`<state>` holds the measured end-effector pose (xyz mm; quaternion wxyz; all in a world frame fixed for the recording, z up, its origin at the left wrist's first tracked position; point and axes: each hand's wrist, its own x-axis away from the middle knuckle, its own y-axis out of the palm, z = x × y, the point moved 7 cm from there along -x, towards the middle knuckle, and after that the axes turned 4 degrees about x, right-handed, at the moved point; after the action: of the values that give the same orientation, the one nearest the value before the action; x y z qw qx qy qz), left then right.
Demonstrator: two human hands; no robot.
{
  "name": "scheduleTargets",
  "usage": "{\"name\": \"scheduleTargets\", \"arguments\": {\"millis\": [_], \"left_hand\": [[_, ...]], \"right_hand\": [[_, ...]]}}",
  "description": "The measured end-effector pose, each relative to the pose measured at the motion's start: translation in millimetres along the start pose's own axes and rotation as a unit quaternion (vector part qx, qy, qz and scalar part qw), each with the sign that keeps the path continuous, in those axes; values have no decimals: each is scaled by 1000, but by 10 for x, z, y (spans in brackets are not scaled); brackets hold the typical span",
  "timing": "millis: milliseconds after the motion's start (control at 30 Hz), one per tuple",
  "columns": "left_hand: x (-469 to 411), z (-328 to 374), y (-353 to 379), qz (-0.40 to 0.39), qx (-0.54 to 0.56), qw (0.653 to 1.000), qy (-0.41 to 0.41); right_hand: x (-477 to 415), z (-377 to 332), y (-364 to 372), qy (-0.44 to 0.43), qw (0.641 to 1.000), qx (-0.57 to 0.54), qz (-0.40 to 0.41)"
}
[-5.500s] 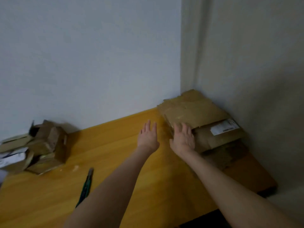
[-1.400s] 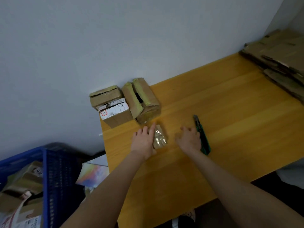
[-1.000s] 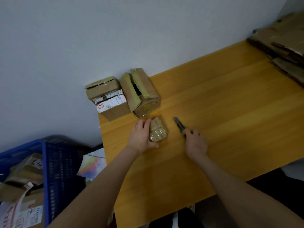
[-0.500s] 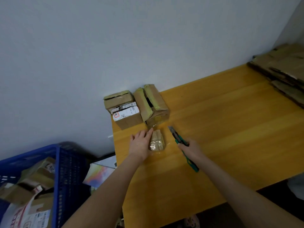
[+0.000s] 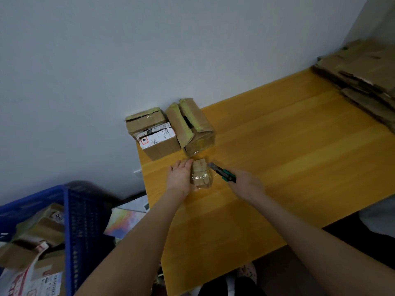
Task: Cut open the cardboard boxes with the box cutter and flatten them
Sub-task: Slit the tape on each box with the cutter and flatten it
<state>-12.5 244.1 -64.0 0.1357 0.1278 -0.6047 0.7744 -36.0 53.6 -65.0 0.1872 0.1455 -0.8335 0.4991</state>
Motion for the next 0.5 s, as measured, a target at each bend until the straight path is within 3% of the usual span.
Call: {"name": "scheduleTargets", "arguments": {"millis": [500], "left_hand": [[12, -10, 70, 22, -26, 999, 6]], "right_hand": [[14, 24, 88, -29, 999, 5, -42]]}}
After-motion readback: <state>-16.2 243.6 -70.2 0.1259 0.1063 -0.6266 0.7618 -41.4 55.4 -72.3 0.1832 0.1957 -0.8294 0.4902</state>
